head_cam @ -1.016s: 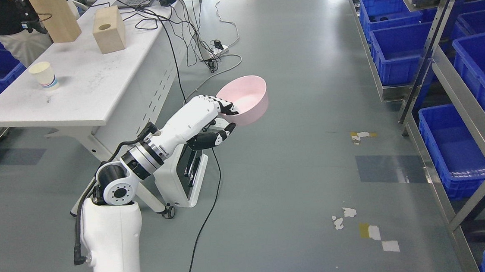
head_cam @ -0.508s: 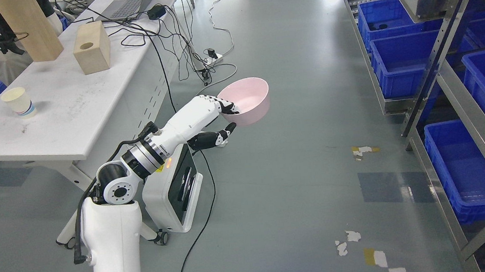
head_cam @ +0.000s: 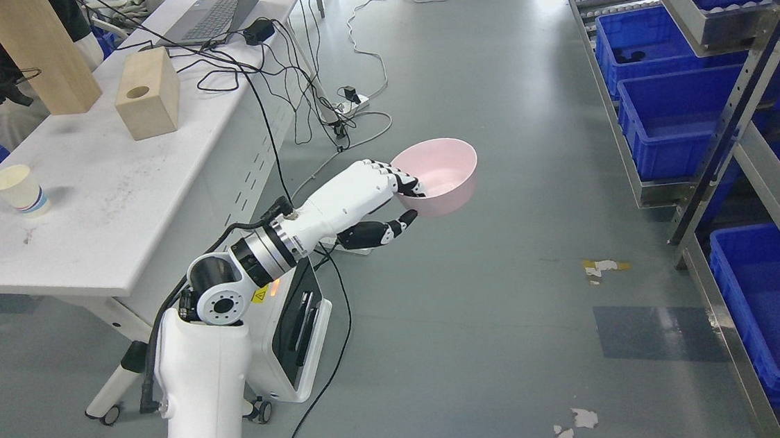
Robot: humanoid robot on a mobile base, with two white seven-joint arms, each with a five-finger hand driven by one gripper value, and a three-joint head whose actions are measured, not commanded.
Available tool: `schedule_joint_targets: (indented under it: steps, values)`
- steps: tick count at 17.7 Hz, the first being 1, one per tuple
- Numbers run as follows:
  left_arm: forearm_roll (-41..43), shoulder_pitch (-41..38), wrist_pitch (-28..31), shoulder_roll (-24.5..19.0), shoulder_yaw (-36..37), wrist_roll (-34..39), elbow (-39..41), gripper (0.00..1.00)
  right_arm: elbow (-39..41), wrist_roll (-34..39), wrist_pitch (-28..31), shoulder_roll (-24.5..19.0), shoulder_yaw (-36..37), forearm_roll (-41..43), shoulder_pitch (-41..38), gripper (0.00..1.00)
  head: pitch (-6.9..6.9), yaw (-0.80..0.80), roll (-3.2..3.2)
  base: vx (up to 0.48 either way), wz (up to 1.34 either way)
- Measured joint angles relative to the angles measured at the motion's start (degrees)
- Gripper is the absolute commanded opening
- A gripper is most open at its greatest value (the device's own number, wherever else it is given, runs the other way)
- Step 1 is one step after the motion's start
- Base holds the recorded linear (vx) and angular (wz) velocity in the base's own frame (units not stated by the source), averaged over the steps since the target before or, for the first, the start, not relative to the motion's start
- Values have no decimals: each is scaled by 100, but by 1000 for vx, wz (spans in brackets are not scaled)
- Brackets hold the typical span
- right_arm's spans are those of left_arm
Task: Stack pink IKEA bowl on shelf middle layer
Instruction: 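Hold the pink bowl raised in the left hand while driving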
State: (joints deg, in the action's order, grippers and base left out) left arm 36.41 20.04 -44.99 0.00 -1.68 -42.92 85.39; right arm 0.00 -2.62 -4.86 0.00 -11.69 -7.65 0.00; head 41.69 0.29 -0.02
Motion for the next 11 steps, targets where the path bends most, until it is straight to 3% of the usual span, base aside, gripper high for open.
schedule_joint_targets:
  steps: [7,11]
  values:
    - [-9,76,0,0,367,20,7,3,0,0,0,0,0,0,1,100,0,0,0,199,-112]
    - [-14,83,0,0,481,28,11,3,0,0,0,0,0,-1,1,100,0,0,0,170,-518]
